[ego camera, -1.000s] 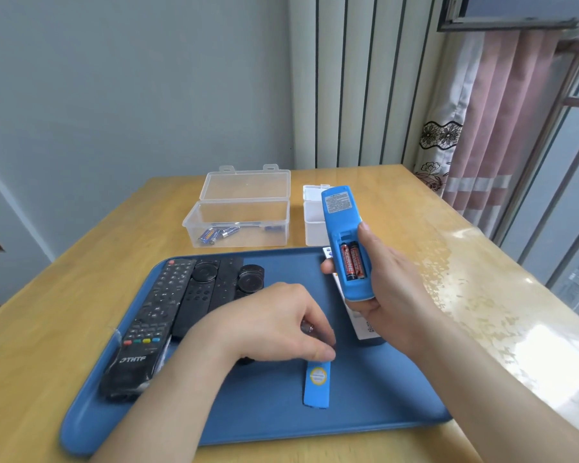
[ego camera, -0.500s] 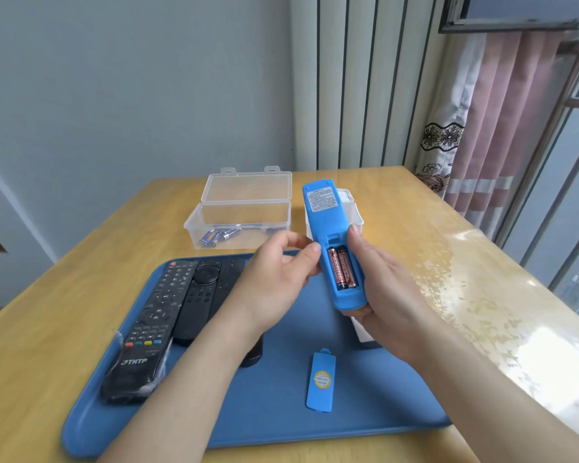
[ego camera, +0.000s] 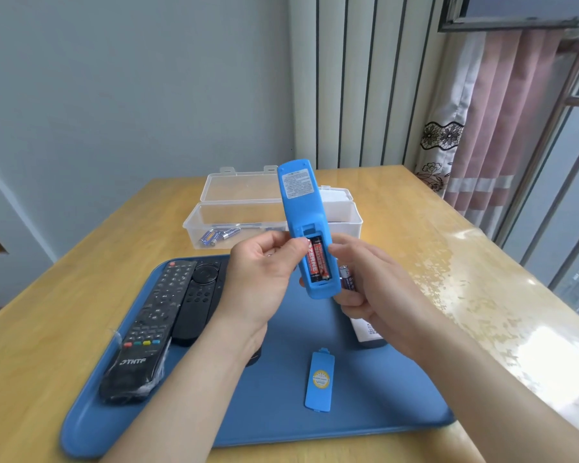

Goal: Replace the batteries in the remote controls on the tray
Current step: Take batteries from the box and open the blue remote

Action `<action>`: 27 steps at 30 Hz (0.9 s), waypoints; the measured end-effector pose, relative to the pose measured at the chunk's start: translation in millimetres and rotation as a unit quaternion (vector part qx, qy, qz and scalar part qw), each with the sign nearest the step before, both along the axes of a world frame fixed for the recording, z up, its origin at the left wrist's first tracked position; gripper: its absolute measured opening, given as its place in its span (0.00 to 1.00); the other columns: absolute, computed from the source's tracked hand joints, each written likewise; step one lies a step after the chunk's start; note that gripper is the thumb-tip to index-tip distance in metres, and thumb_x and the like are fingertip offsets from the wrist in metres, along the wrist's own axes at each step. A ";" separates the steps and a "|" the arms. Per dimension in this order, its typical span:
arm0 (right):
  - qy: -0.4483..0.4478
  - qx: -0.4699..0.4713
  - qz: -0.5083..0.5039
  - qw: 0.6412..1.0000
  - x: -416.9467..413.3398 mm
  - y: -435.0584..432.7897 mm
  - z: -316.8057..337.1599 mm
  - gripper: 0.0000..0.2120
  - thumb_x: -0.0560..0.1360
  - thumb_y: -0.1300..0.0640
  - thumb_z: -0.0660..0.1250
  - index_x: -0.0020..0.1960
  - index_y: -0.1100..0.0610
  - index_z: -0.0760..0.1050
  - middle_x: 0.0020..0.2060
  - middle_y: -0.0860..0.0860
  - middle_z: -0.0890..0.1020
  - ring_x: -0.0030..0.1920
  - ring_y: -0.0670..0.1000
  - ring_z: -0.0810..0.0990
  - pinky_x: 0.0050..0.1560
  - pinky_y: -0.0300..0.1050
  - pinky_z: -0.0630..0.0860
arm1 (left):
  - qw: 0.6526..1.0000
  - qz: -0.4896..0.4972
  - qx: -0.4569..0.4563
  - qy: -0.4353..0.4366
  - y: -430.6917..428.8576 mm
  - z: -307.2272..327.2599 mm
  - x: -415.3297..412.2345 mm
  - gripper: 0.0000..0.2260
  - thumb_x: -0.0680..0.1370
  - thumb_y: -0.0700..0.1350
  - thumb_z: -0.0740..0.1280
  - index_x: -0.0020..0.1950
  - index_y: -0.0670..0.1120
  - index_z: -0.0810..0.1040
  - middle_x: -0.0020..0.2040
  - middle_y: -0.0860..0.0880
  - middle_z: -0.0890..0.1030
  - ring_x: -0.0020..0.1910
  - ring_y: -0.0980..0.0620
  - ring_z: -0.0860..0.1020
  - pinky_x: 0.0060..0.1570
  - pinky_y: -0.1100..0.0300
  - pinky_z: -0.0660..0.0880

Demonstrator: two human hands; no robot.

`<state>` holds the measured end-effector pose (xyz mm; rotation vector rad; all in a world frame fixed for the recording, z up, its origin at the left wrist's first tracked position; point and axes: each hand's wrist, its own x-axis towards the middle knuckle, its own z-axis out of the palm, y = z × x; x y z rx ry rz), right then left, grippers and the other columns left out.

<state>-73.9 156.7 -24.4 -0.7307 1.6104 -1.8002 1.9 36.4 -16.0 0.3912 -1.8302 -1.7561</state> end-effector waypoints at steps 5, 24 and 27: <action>0.075 0.037 0.009 0.996 2.2 -1.0 0.5 0.14 0.78 0.65 0.60 0.58 0.55 0.79 0.37 0.55 0.72 0.24 0.45 0.58 0.24 0.36 0.57 | 1.000 0.020 -0.001 0.010 0.7 -1.9 -0.9 0.06 0.78 0.35 0.64 0.46 0.39 0.80 0.20 0.58 0.71 0.19 0.62 0.67 0.22 0.74 0.62; 0.052 0.035 -0.033 0.998 1.3 -2.4 1.6 0.13 0.78 0.62 0.60 0.56 0.52 0.80 0.39 0.57 0.77 0.23 0.45 0.57 0.24 0.36 0.56 | 0.999 -0.017 0.034 -0.011 -8.8 -3.4 -1.4 0.09 0.78 0.41 0.64 0.39 0.44 0.78 0.30 0.49 0.66 0.22 0.57 0.58 0.19 0.69 0.55; 0.035 0.076 -0.038 0.996 -0.2 -1.1 1.8 0.08 0.79 0.54 0.63 0.53 0.49 0.80 0.37 0.53 0.76 0.24 0.45 0.59 0.25 0.37 0.55 | 0.999 -0.032 0.019 -0.008 -8.1 -5.7 -1.7 0.07 0.78 0.38 0.65 0.43 0.44 0.82 0.27 0.53 0.67 0.21 0.59 0.60 0.20 0.70 0.57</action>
